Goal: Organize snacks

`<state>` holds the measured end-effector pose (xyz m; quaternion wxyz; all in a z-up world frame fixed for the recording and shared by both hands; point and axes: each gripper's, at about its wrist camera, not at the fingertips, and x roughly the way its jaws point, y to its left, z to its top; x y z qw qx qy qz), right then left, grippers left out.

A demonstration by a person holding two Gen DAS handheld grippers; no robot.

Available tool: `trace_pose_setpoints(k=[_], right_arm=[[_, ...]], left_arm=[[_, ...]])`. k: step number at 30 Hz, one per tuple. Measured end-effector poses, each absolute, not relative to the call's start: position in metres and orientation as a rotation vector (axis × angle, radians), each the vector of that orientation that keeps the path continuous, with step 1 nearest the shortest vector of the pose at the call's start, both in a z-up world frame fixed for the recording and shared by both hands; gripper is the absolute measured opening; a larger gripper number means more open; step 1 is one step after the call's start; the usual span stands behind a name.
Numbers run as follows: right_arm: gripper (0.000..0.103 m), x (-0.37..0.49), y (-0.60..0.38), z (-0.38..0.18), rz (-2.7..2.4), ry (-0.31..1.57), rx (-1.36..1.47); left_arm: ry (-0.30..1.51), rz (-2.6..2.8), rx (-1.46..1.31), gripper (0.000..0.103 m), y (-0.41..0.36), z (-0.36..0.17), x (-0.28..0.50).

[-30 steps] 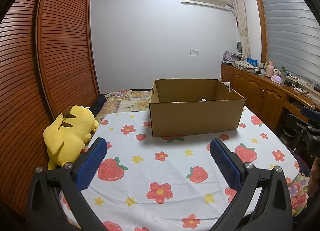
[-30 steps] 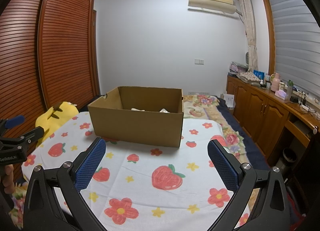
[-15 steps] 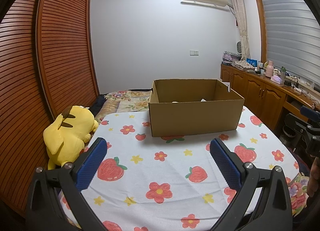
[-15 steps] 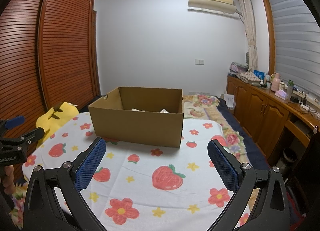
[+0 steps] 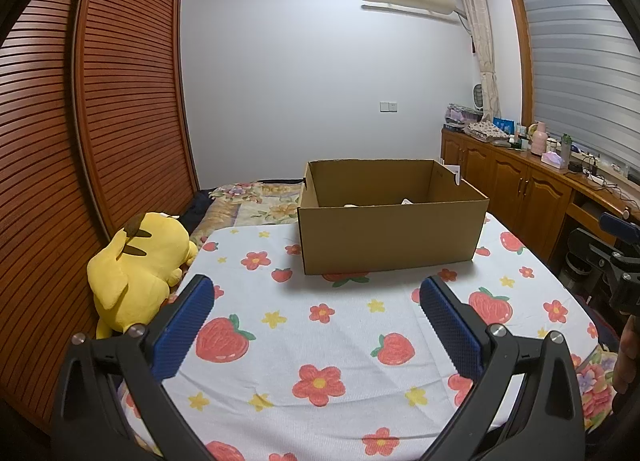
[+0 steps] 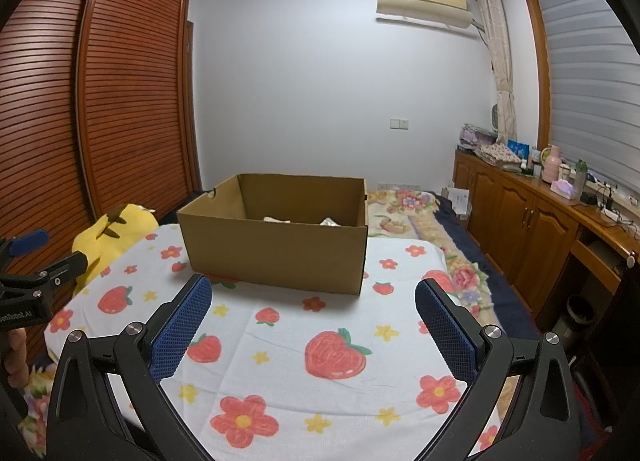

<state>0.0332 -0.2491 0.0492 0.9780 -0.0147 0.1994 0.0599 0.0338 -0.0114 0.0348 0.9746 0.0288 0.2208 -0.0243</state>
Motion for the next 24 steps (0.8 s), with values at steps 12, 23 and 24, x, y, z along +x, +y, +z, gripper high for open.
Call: trace_pose_setpoints(k=[12, 23, 24], right_arm=[[0.103, 0.0334, -0.2490, 0.0489, 0.121, 0.402, -0.028], [0.103, 0.0330, -0.2487, 0.0487, 0.122, 0.403, -0.028], [0.103, 0.0330, -0.2487, 0.0488, 0.121, 0.402, -0.028]], left_arm=[[0.446, -0.050, 0.057, 0.103, -0.0116, 0.0348, 0.0341], [0.444, -0.049, 0.052, 0.103, -0.0107, 0.0351, 0.0330], [0.445, -0.050, 0.051, 0.103, -0.0109, 0.0354, 0.0331]])
